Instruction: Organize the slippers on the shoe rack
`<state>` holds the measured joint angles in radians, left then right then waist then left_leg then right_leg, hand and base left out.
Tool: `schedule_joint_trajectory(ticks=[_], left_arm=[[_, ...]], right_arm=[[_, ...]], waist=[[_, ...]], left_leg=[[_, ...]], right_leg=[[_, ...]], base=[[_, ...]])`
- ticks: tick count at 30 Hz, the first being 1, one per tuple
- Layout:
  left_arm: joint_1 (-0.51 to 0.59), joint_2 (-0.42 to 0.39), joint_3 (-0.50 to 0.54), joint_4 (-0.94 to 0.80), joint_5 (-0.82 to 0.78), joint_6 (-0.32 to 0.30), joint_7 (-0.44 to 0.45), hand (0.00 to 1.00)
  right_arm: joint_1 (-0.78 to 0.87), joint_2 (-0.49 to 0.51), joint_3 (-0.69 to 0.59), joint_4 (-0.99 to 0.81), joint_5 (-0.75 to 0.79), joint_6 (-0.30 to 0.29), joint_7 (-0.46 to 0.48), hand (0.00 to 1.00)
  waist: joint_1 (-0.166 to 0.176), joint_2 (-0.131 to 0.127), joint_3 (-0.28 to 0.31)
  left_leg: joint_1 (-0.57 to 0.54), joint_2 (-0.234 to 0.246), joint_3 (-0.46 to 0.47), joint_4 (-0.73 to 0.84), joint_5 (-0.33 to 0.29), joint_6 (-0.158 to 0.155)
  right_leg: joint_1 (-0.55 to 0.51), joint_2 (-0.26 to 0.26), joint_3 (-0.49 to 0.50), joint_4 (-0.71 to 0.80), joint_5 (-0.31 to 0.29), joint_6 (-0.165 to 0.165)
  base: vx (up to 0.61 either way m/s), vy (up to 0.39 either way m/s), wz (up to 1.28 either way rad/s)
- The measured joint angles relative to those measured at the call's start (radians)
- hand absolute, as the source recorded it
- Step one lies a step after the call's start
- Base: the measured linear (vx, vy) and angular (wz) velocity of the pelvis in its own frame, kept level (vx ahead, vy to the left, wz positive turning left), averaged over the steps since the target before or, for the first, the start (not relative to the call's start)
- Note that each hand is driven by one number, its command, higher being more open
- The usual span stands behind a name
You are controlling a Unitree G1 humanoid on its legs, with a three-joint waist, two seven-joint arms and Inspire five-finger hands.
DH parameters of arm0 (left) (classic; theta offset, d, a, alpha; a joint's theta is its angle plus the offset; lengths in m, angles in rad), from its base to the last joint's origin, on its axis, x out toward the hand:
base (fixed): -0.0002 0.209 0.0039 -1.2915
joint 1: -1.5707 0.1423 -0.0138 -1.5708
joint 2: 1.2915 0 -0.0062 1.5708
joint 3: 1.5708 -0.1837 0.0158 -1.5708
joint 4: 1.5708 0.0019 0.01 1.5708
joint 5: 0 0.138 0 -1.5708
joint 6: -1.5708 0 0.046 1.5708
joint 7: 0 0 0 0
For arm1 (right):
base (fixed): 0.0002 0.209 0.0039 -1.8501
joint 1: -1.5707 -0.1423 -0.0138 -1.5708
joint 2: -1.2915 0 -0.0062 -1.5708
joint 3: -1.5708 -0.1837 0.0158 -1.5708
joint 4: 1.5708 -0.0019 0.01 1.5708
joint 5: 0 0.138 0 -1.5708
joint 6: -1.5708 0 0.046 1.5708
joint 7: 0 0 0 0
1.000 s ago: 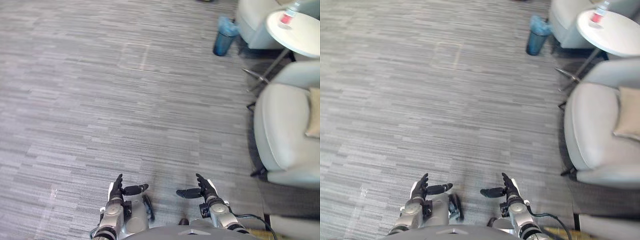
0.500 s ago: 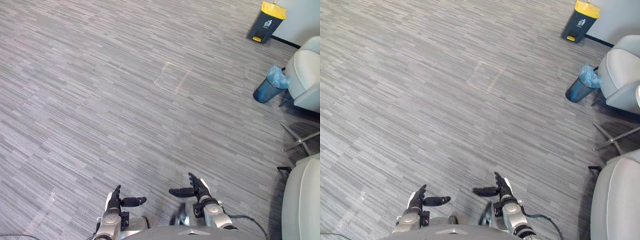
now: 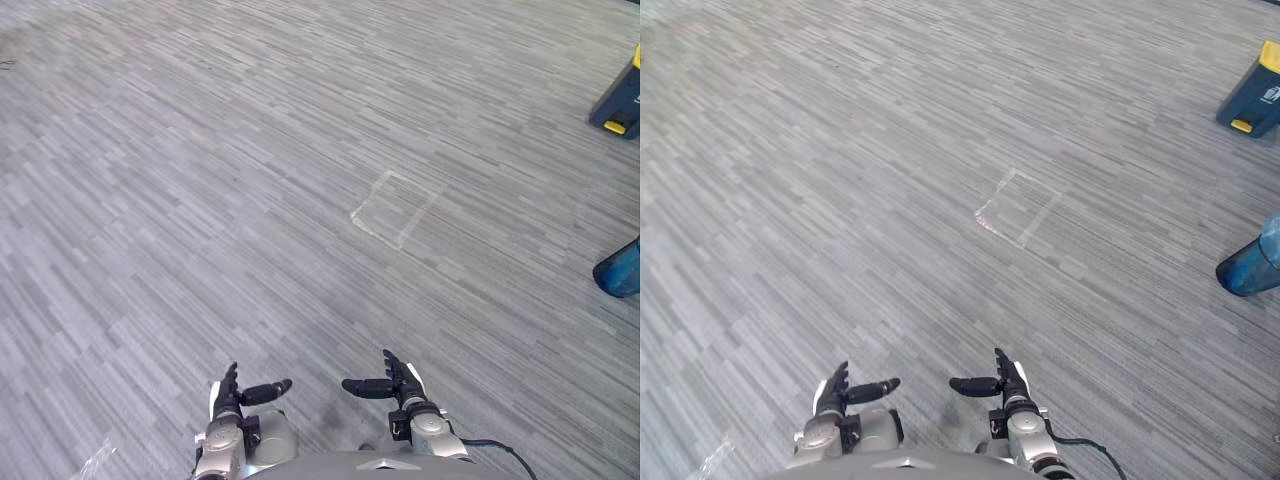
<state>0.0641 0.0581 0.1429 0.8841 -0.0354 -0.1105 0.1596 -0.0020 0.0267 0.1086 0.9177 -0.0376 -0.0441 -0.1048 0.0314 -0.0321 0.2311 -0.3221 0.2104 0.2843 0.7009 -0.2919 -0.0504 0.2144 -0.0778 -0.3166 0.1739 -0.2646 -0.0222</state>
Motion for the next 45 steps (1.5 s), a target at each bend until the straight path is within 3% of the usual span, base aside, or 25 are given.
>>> schedule_joint_trajectory(ticks=[1,2,6,8,9,11,12,15,17,18,19,21,22,23,24,25,27,30,33,34,36,38,39,42,45], left_arm=[[-0.008,0.002,-0.002,-0.001,-0.003,-0.001,-0.001,1.0],[-0.017,0.018,-0.009,0.004,-0.011,-0.004,0.003,1.0],[-0.036,0.036,0.004,0.037,-0.027,0.005,0.002,1.0],[-0.017,0.036,-0.033,0.048,-0.029,0.008,0.008,1.0],[-0.025,0.056,-0.067,0.068,-0.02,0.012,0.007,1.0],[-0.031,0.055,-0.109,0.114,-0.011,0.023,0.004,1.0],[-0.033,0.047,-0.124,0.122,-0.011,0.028,0.004,1.0],[-0.033,0.044,-0.126,0.125,-0.009,0.032,0.003,1.0],[-0.025,0.044,-0.127,0.126,0.003,0.033,-0.001,1.0],[-0.013,0.037,-0.123,0.133,0.006,0.034,-0.009,1.0],[-0.026,0.015,-0.122,0.142,0.013,0.034,-0.009,1.0],[-0.034,-0.001,-0.128,0.141,0.036,0.027,-0.022,1.0],[-0.036,-0.006,-0.126,0.141,0.048,0.025,-0.028,1.0],[-0.038,-0.007,-0.123,0.141,0.048,0.025,-0.029,1.0],[-0.041,-0.016,-0.105,0.139,0.048,0.025,-0.029,1.0],[-0.038,-0.018,-0.074,0.126,0.048,0.025,-0.028,1.0],[-0.032,-0.015,-0.048,0.103,0.048,0.025,-0.028,1.0],[-0.029,0.002,-0.044,0.074,0.048,0.023,-0.027,1.0],[-0.04,0.004,-0.041,0.068,0.045,0.023,-0.025,1.0],[-0.035,-0.003,-0.043,0.07,0.042,0.018,-0.021,1.0],[-0.045,0.017,-0.053,0.084,0.043,0.015,-0.012,1.0],[-0.047,0.021,-0.06,0.085,0.044,0.015,-0.016,1.0],[-0.047,0.022,-0.057,0.104,0.038,0.023,-0.014,1.0],[-0.034,0.02,-0.06,0.123,0.027,0.027,-0.014,1.0],[-0.024,0.037,-0.094,0.141,0.027,0.027,-0.013,1.0]], right_arm=[[-0.004,-0.008,0.0,0.016,-0.001,0.001,-0.007,1.0],[-0.002,0.004,0.003,0.039,0.0,0.003,-0.009,1.0],[-0.016,0.017,0.025,0.04,-0.003,0.0,-0.007,1.0],[0.002,0.01,0.025,0.035,-0.005,-0.005,-0.005,1.0],[-0.007,0.015,0.027,0.036,-0.007,-0.003,-0.002,1.0],[-0.008,0.003,0.027,0.033,-0.01,-0.003,0.003,1.0],[-0.018,-0.009,0.028,0.014,-0.011,-0.004,0.011,1.0],[-0.047,-0.018,0.03,-0.014,-0.022,-0.024,0.013,1.0],[-0.05,-0.018,0.033,-0.02,-0.022,-0.025,0.014,1.0],[-0.043,-0.028,0.038,-0.01,-0.024,-0.028,0.014,1.0],[-0.068,-0.036,0.039,0.01,-0.036,-0.016,0.015,1.0],[-0.083,-0.04,0.029,0.033,-0.041,-0.005,0.011,1.0],[-0.078,-0.048,0.03,0.031,-0.041,-0.001,0.012,1.0],[-0.075,-0.05,0.031,0.031,-0.042,0.001,0.013,1.0],[-0.052,-0.051,0.032,0.018,-0.042,0.01,0.014,1.0],[-0.029,-0.05,0.032,-0.004,-0.042,0.013,0.012,1.0],[-0.011,-0.039,0.03,-0.012,-0.039,0.014,0.009,1.0],[-0.008,-0.024,0.017,-0.006,-0.039,0.019,0.007,1.0],[-0.013,-0.02,-0.011,-0.001,-0.038,0.021,0.004,1.0],[-0.009,-0.028,-0.01,0.003,-0.038,0.019,-0.001,1.0],[-0.006,-0.015,-0.009,0.032,-0.039,0.021,-0.008,1.0],[-0.004,-0.012,-0.009,0.048,-0.039,0.023,-0.007,1.0],[-0.006,-0.014,-0.012,0.063,-0.039,0.027,-0.007,1.0],[-0.025,-0.015,-0.01,0.078,-0.04,0.025,-0.005,1.0],[-0.034,-0.01,-0.008,0.078,-0.043,0.019,0.007,1.0]], waist=[[0.008,0.004,0.004],[0.014,-0.047,0.002],[0.012,-0.041,0.003],[0.006,-0.029,-0.023],[-0.012,-0.06,-0.015],[-0.037,-0.041,-0.007],[-0.043,-0.008,0.012],[-0.056,0.023,0.03],[-0.063,0.013,0.024],[-0.072,0.011,0.02],[-0.055,0.056,0.014],[-0.052,0.055,0.013],[-0.066,0.056,0.009],[-0.068,0.058,0.01],[-0.064,0.062,0.011],[-0.06,0.069,0.007],[-0.05,0.065,0.004],[-0.027,0.043,-0.002],[-0.006,0.026,0.008],[-0.003,0.036,0.002],[-0.017,-0.011,-0.012],[-0.013,-0.011,-0.012],[-0.012,-0.001,-0.014],[-0.009,0.008,-0.01],[-0.021,0.02,-0.019]], left_leg=[[-0.03,-0.051,-0.027,-0.215,0.16,0.028],[0.022,-0.101,-0.022,-0.264,0.216,0.068],[0.034,-0.049,0.0,-0.077,0.096,0.113],[0.175,-0.08,0.007,-0.247,0.017,0.069],[0.232,-0.121,0.014,-0.273,0.017,0.085],[0.355,-0.137,0.02,-0.371,0.013,0.09],[0.453,-0.116,0.042,-0.447,0.02,0.079],[0.562,-0.068,0.069,-0.496,0.02,0.079],[0.605,-0.062,0.074,-0.511,0.017,0.06],[0.648,-0.052,0.068,-0.517,0.005,0.001],[0.653,-0.011,0.056,-0.508,0.02,-0.005],[0.656,-0.035,0.015,-0.492,0.088,-0.008],[0.625,-0.019,-0.03,-0.353,0.151,-0.058],[0.605,-0.012,-0.047,-0.294,0.175,-0.06],[0.53,0.019,-0.09,-0.085,0.285,-0.074],[0.422,0.071,-0.098,0.158,0.248,-0.098],[0.317,0.113,-0.075,0.327,0.16,-0.09],[0.159,0.084,-0.025,0.183,0.032,-0.05],[0.111,-0.034,-0.115,-0.191,0.054,-0.04],[0.116,-0.075,-0.189,-0.345,0.221,-0.041],[0.141,-0.112,-0.169,-0.339,0.202,0.004],[0.131,-0.106,-0.164,-0.275,0.152,0.014],[0.169,-0.095,-0.129,-0.245,0.082,0.035],[0.347,-0.099,0.003,-0.38,0.074,0.046],[0.455,-0.098,0.07,-0.467,0.072,0.05]], right_leg=[[0.037,-0.015,0.011,-0.002,-0.001,0.02],[0.074,-0.054,0.031,-0.015,0.007,0.057],[0.045,-0.039,0.145,0.147,0.205,0.103],[-0.077,-0.091,0.155,0.477,0.249,0.138],[-0.155,-0.147,0.155,0.685,0.203,0.129],[-0.277,-0.163,0.108,0.872,0.123,0.073],[-0.35,-0.14,0.046,0.869,0.064,0.025],[-0.505,-0.081,-0.086,0.577,0.008,-0.014],[-0.526,-0.037,-0.113,0.252,0.106,0.002],[-0.501,-0.002,-0.101,0.145,0.3,-0.078],[-0.497,0.037,-0.086,0.16,0.282,-0.08],[-0.509,0.031,-0.054,0.239,0.192,-0.077],[-0.473,0.026,-0.062,0.266,0.128,-0.064],[-0.451,0.029,-0.064,0.26,0.118,-0.064],[-0.375,0.045,-0.058,0.2,0.107,-0.061],[-0.293,0.071,-0.057,0.133,0.104,-0.063],[-0.205,0.092,-0.045,0.067,0.1,-0.062],[-0.086,0.089,0.017,-0.019,0.102,-0.055],[-0.033,0.041,0.089,-0.029,0.089,-0.031],[-0.013,0.031,0.131,-0.029,0.06,0.021],[-0.002,-0.012,0.16,-0.042,0.063,0.064],[0.0,-0.014,0.179,-0.031,0.078,0.08],[-0.012,-0.024,0.217,0.045,0.077,0.082],[-0.164,-0.115,0.16,0.429,0.098,0.12],[-0.259,-0.184,-0.037,0.591,0.032,0.042]], base=[[0.77,0.207,-0.45],[0.65,0.173,-0.19],[0.6,0.19,-0.11],[0.51,0.214,-0.29],[0.48,0.145,-0.01],[0.58,0.033,-0.03],[0.65,0.036,-0.31],[0.55,-0.057,-0.16],[0.57,-0.177,0.21],[0.73,-0.214,-0.06],[0.62,-0.179,-0.27],[0.58,-0.178,-0.37],[0.54,-0.179,-0.07],[0.51,-0.173,0.01],[0.48,-0.149,-0.05],[0.47,-0.13,-0.08],[0.5,-0.077,-0.2],[0.45,0.022,-0.53],[0.34,0.188,-0.81],[0.4,0.251,-0.9],[0.47,0.264,-0.38],[0.37,0.221,-0.4],[0.24,0.17,-0.76],[0.29,0.242,-1.19],[0.2,0.11,-0.63]])
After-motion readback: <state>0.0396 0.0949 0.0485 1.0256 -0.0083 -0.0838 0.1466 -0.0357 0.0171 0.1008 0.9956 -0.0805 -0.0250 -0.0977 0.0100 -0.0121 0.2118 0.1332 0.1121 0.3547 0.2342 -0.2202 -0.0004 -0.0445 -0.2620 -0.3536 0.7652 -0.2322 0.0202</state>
